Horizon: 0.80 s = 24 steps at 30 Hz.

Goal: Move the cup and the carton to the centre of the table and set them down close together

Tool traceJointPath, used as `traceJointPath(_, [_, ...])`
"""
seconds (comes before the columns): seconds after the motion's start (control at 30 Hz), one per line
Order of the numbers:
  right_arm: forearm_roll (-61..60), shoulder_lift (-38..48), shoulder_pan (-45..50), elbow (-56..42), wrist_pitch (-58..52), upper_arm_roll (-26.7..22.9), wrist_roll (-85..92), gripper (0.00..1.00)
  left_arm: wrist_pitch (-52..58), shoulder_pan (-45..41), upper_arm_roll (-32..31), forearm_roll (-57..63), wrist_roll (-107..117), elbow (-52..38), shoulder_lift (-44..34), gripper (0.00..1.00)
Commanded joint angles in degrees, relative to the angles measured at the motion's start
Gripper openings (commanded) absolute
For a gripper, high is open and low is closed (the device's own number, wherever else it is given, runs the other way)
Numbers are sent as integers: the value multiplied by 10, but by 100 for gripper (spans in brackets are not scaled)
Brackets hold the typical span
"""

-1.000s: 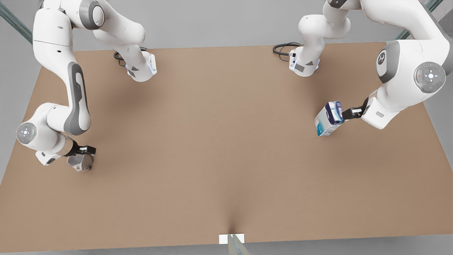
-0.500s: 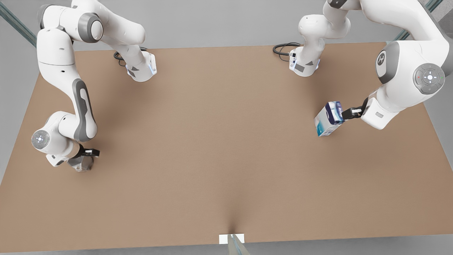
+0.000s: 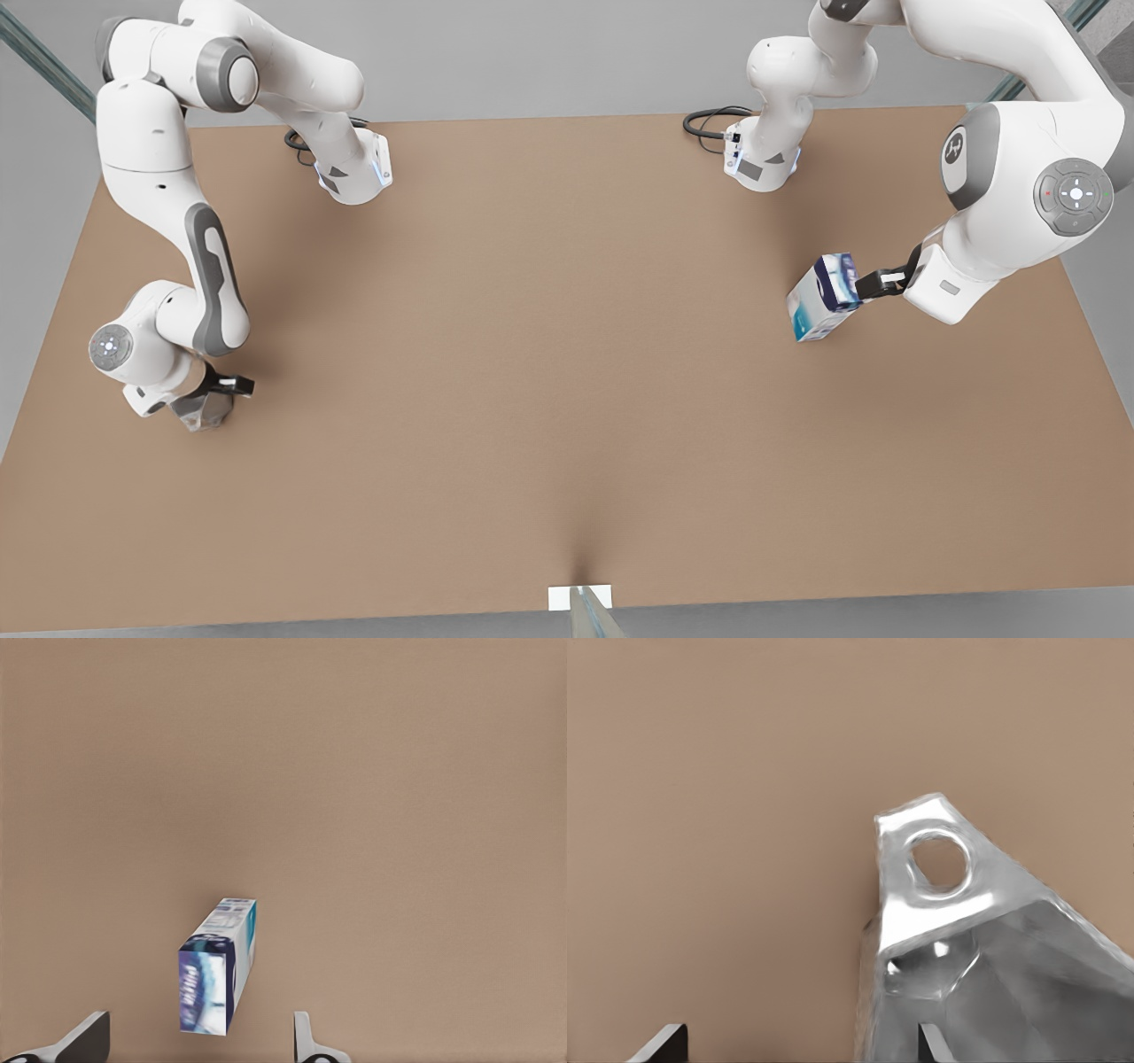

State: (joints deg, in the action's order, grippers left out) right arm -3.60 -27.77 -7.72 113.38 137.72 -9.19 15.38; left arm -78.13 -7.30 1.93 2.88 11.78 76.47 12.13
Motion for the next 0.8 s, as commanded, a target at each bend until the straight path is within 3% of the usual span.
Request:
traceJointPath(0.0, [0,0,0,0,1,0,0,64,0,0,0,0,0,0,0,100])
traceJointPath(0.07, [0,-2,0,1,3,0,0,47,0,0,0,0,0,0,0,100])
traceJointPath(0.13, [0,-3,0,1,3,0,0,38,0,0,0,0,0,0,0,100])
traceJointPath(0.17, [0,-3,0,1,3,0,0,25,0,0,0,0,0,0,1,100])
traceJointPath(0.2, [0,-3,0,1,3,0,0,21,0,0,0,0,-1,0,1,100])
traceJointPath(0.77, [2,21,17,1,-6,1,0,21,22,0,4,-1,-7,-10,0,100])
